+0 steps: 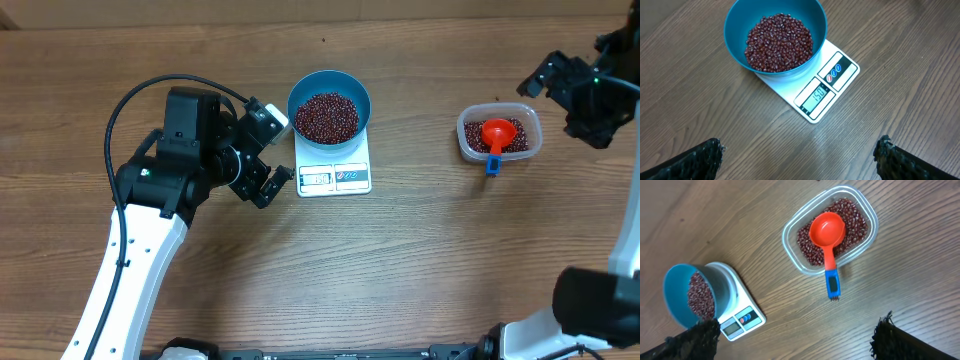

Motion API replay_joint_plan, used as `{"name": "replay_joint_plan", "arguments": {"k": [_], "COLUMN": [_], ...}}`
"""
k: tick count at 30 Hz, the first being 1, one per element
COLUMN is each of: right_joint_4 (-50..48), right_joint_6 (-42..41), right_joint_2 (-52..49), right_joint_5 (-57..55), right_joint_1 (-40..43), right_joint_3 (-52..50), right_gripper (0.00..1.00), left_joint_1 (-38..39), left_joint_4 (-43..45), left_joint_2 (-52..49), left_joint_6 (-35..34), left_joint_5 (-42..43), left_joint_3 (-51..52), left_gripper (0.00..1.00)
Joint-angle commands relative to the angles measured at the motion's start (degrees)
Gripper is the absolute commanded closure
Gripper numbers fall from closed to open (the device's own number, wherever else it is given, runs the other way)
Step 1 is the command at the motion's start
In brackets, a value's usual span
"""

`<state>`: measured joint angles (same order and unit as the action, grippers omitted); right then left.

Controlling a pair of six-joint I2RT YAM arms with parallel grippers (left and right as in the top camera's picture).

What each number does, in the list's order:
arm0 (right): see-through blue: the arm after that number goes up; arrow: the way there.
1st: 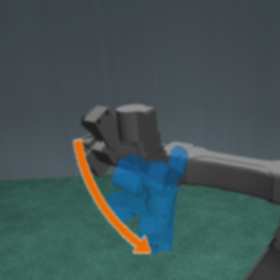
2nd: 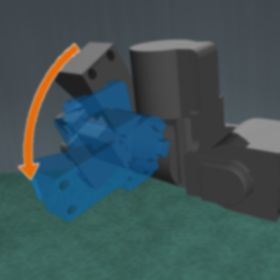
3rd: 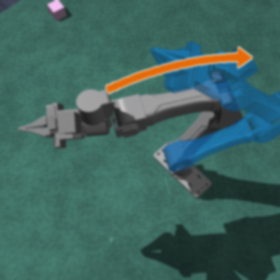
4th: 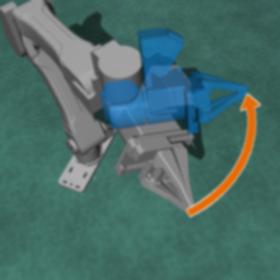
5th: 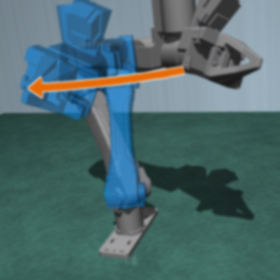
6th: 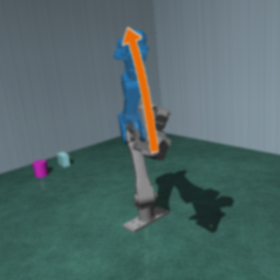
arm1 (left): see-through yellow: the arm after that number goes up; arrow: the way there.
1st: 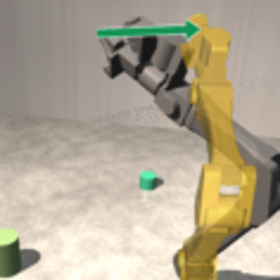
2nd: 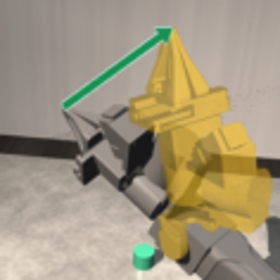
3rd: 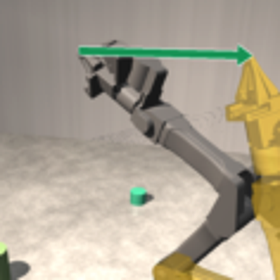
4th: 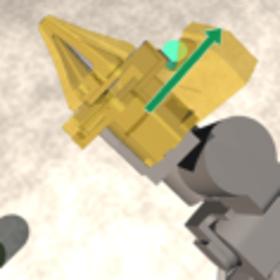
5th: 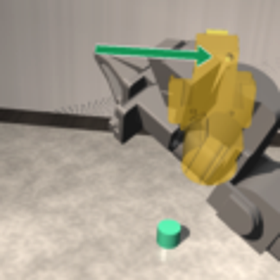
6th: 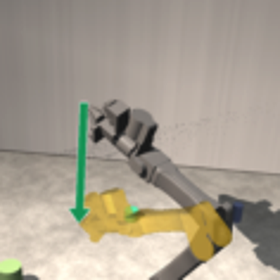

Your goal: Scoop item into bowl and weigh 150g on scale

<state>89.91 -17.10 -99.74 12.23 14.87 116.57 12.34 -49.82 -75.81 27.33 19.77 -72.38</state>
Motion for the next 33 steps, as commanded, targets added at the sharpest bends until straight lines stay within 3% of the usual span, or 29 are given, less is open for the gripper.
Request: {"name": "replay_joint_plan", "arguments": {"k": [1,8,13,19,33], "right_joint_4": [0.48,1.14,0.33,-6.01,-6.64], "right_joint_6": [0.68,-1.81,-8.5,-11.69,-12.07], "right_joint_2": [3.72,9.51,13.6,18.82,28.04], "right_joint_5": [0.74,0.94,0.87,0.92,1.64], "right_joint_1": [-0.11,-0.11,-0.11,-0.11,-0.11], "right_joint_3": [1.29,1.31,1.31,1.31,1.31], "right_gripper": [0.01,0.01,0.0,0.0,0.0], "left_joint_1": [-0.33,-0.31,-0.31,-0.33,-0.33], "left_joint_4": [-0.09,-0.09,-0.09,-0.09,-0.09], "left_joint_2": [0.9,0.9,0.9,0.9,0.9], "left_joint_6": [-0.59,-0.59,-0.59,-0.59,-0.57], "left_joint_5": [0.76,0.74,0.74,0.74,0.74], "left_joint_3": [-0.87,-0.87,-0.87,-0.87,-0.87], "left_gripper": [0.01,0.01,0.01,0.0,0.0]}}
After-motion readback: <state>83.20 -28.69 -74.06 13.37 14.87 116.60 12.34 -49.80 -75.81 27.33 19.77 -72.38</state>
